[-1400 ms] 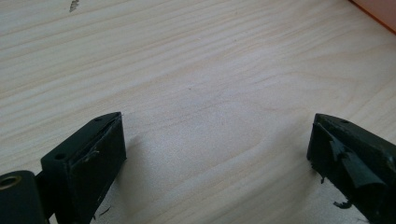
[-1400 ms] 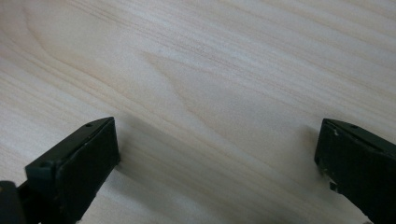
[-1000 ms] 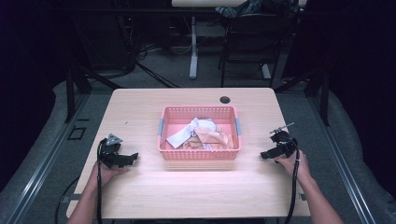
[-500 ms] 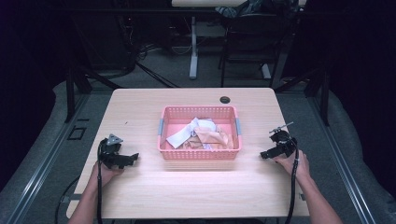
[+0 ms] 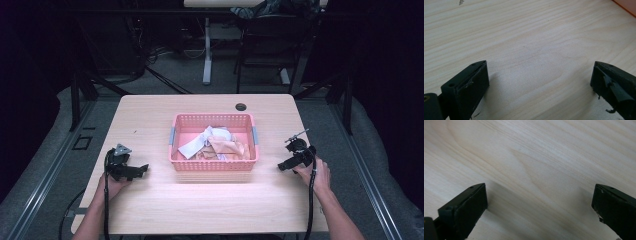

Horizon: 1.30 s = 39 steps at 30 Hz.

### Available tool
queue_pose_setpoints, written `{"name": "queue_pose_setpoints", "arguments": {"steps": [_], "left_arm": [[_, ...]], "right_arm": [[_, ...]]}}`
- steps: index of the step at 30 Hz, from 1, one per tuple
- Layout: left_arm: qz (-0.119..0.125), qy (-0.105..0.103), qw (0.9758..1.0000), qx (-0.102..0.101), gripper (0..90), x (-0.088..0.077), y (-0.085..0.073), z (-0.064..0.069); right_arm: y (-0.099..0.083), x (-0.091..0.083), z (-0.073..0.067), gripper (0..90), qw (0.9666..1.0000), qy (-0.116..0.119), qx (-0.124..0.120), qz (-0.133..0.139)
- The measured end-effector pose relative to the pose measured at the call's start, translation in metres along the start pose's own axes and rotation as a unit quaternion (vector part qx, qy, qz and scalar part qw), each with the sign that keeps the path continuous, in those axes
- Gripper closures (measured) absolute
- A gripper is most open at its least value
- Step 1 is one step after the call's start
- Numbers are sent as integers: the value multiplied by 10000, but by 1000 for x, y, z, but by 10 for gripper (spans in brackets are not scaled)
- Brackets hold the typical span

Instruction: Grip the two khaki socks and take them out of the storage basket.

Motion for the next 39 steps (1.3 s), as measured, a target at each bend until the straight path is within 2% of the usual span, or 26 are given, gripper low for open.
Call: {"name": "queue_pose_setpoints", "arguments": {"steps": [3,6,9,13,15,16,19,21,22,24,25,30,35,39], "left_arm": [[7,-10,10000,23,13,0,0,0],[6,-9,10000,25,13,0,0,0],[6,-11,10000,25,12,0,0,0],[4,-12,10000,43,12,1,0,0],[5,-11,10000,43,12,1,0,0],[5,-12,10000,43,12,1,0,0],[5,-18,10000,45,12,1,0,0],[3,-22,10000,48,12,0,0,0],[3,-22,10000,49,12,0,0,0],[7,-25,10000,53,12,1,0,0],[11,-16,10000,55,12,1,0,0],[15,-15,10000,56,12,1,0,0],[15,-25,10000,65,12,1,0,1],[8,-37,10000,64,12,0,0,1]], "right_arm": [[5,-10,-3,0,9996,285,17,-33],[11,-25,-6,37,9989,383,38,248],[18,-42,-10,20,9979,526,4,390],[20,-50,-14,6,9973,550,-38,491],[21,-52,-17,0,9969,646,-127,424],[24,-54,-20,0,9973,602,-281,321],[27,-55,-25,0,9966,682,-277,356],[31,-60,-30,0,9958,729,-297,477],[35,-67,-34,0,9957,660,-403,501],[37,-72,-35,0,9956,656,-426,518],[41,-80,-39,0,9940,738,-419,696],[47,-96,-46,0,9912,748,-482,978],[56,-104,-61,0,9893,803,-681,1007],[68,-100,-74,0,9890,822,-835,903]]}}
Point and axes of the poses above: each handheld gripper's, and its own axes: x roughly forward along the jaws, y roughly out of its top, z roughly to its right, the point moved 3 cm from there along x, roughly forward along the jaws, and after that the axes turned 7 degrees about x, right-handed, at the moved point
